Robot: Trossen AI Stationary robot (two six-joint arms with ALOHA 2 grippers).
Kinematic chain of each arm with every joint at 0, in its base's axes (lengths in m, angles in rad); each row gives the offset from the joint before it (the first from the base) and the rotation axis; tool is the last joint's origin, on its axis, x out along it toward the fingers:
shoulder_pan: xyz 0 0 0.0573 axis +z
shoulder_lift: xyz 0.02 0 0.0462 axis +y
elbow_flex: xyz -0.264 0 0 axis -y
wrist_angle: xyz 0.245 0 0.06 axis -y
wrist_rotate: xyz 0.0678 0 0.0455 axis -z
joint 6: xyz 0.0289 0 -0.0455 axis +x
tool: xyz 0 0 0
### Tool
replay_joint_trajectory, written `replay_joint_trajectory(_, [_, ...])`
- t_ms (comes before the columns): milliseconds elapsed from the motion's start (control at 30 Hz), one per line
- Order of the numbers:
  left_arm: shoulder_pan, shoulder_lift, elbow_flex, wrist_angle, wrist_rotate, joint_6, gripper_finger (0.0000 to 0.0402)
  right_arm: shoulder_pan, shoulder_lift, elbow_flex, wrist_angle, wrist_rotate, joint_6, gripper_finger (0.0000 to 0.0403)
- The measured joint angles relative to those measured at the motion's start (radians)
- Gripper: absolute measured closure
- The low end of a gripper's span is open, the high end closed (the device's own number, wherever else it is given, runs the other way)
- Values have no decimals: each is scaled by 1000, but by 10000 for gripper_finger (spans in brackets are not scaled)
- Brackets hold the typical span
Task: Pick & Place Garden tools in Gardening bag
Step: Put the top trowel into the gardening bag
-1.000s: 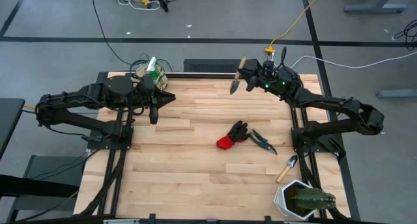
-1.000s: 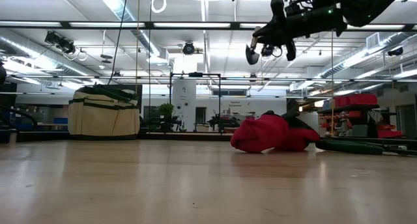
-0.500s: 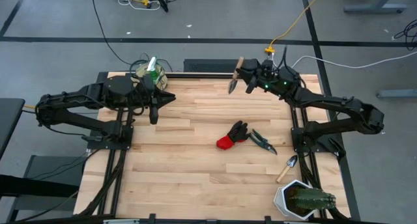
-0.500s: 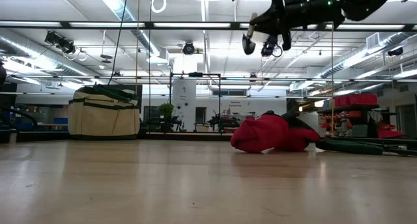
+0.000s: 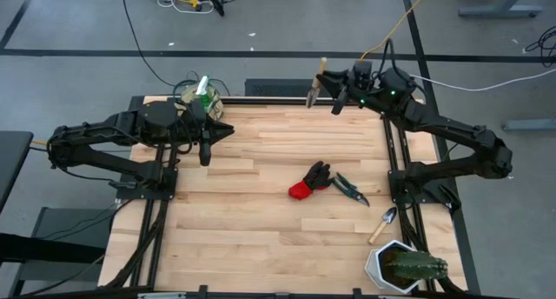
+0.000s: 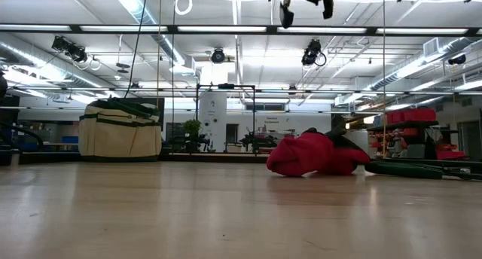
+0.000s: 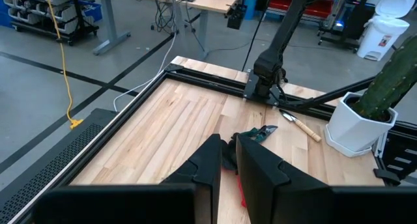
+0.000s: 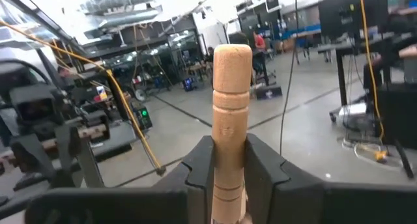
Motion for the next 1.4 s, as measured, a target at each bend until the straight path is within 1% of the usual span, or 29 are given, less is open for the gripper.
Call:
replay_joint_trajectory(200, [0,0,0,0,0,0,349,17,0,56,-29,-1,-28,346])
replay_joint_trajectory(400, [0,0,0,0,0,0,349,21,0,60,-35,-32,-25,346])
replay_joint_trajectory(600, [0,0,0,0,0,1,349,64,0,60,-36,-54,-42,346])
replay_joint_trajectory(900, [0,0,0,2,0,1,349,164,0,60,-35,-79,-49,346])
replay_joint_trajectory(1067, [0,0,0,36,1,1,349,225,0,60,-36,-79,-53,346])
replay_joint_trajectory(1167, [0,0,0,65,29,2,349,260,0,60,-35,-78,-53,346])
replay_joint_trajectory(1400, [0,0,0,100,52,2,349,349,0,60,-35,-26,-71,346])
